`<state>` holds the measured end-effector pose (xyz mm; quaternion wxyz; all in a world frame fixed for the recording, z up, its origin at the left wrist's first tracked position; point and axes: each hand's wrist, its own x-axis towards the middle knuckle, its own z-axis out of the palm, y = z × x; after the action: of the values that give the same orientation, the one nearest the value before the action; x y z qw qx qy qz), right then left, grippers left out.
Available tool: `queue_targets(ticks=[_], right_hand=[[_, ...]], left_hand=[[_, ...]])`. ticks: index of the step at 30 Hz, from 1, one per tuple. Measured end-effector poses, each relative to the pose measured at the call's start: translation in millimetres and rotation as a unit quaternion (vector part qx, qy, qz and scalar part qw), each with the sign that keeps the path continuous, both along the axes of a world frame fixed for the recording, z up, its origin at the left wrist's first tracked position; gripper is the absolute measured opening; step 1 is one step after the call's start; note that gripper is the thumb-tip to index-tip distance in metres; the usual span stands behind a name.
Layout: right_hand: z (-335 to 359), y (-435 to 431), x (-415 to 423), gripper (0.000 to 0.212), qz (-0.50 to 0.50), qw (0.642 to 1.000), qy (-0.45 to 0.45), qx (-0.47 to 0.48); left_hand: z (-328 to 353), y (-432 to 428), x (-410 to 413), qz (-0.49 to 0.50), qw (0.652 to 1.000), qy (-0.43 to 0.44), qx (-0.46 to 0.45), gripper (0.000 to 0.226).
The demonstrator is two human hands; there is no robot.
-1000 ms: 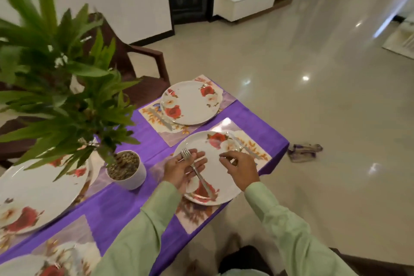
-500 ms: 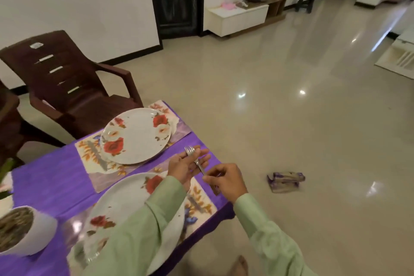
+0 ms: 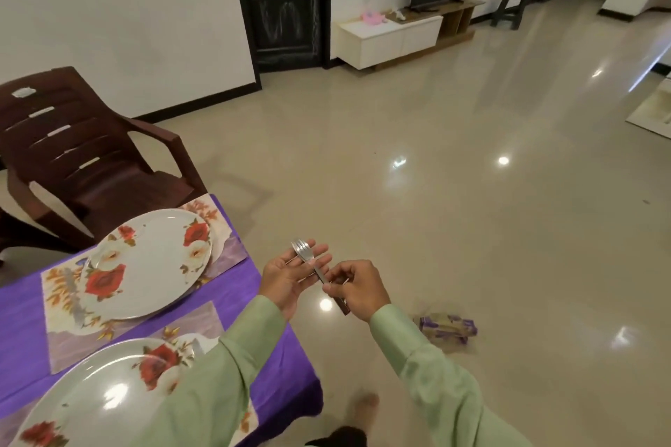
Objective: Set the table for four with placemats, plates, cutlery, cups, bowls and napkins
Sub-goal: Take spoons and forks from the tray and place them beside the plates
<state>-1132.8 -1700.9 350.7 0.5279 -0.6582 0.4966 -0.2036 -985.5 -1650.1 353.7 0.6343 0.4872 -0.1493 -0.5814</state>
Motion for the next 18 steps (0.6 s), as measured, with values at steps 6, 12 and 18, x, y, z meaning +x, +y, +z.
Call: queue_targets(ticks=[6, 12, 18], right_hand=[[-11.5, -88.2, 5.9, 0.005, 0.076, 0.994, 0.054, -0.054], [1.4, -178.4, 20.3, 0.011, 0.161, 0.960, 0.138, -0.184], [14.4, -246.8, 73.7, 0.016, 0.221, 0.949, 0.097, -0.202]], left_hand=[[-20.7, -73.4, -7.1, 0.087, 0.996, -0.030, 0.003, 0.042], [-20.3, -154.8, -5.4, 0.167, 0.986, -0.003, -0.004, 0.040], [-8.1, -207.3, 38.1, 0.231, 0.973, 0.003, -0.007, 0.040]])
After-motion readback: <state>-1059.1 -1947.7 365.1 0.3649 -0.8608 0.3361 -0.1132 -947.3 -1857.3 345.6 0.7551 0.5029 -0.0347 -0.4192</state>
